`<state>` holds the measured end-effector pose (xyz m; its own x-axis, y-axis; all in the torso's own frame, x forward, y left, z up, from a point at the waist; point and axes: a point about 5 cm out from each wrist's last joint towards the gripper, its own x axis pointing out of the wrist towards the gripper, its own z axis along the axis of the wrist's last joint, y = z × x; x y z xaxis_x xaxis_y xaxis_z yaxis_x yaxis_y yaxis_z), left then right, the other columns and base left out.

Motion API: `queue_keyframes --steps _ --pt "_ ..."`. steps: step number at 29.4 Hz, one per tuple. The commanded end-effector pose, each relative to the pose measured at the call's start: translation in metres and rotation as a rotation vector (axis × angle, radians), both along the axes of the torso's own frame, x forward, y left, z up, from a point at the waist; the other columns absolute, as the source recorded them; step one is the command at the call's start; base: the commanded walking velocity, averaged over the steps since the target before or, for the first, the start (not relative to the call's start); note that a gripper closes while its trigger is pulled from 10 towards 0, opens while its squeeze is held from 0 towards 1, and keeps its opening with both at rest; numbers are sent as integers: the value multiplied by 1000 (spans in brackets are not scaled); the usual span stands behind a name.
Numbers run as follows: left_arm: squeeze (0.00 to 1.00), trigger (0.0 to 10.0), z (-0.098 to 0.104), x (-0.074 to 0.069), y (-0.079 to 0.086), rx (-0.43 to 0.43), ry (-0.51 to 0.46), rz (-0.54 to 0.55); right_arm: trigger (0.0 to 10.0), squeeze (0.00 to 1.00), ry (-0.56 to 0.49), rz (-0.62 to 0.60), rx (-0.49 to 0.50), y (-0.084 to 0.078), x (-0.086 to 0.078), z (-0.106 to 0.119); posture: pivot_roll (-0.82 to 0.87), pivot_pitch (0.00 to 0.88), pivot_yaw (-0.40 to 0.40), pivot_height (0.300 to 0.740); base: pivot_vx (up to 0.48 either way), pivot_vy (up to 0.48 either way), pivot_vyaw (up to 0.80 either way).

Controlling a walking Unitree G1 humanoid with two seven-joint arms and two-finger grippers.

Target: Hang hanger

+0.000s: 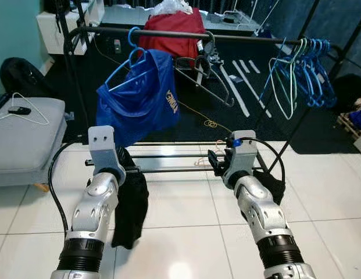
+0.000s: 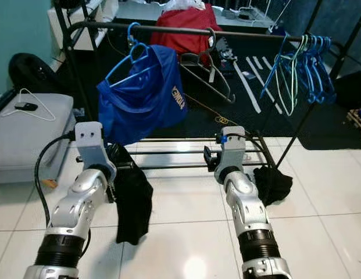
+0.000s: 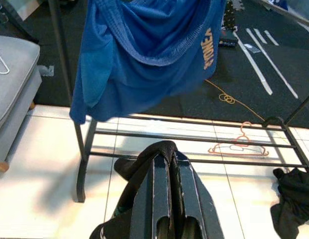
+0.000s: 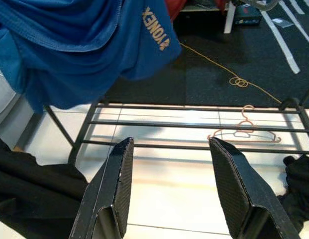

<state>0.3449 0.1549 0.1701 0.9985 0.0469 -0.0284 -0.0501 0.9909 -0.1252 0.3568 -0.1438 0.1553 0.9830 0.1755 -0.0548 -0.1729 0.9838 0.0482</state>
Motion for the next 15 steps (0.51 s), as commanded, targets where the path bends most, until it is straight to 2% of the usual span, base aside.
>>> queue_keyframes --steps 1,6,7,8,11,15 --pt "0 10000 -4 0 -3 -13 17 -6 10000 0 8 1 -9 1 -1 -7 18 148 -5 740 0 0 0" --pt "0 10000 -8 0 0 27 36 -15 10000 0 42 -42 31 -1 -2 -14 26 146 -7 740 0 0 0" --pt "0 10000 -8 -2 9 66 33 -11 10000 0 46 -103 65 -4 -4 -15 28 154 -22 740 0 0 0" --pt "0 10000 -8 -2 9 66 33 -11 10000 0 46 -103 65 -4 -4 -15 28 154 -22 740 0 0 0" --pt "0 10000 -9 -9 25 88 21 23 10000 0 -11 -137 37 -6 -10 -9 31 153 -31 740 0 0 0" --pt "0 10000 -9 -14 27 81 16 28 10000 0 -41 -126 23 -6 -14 -5 32 162 -37 740 0 0 0"
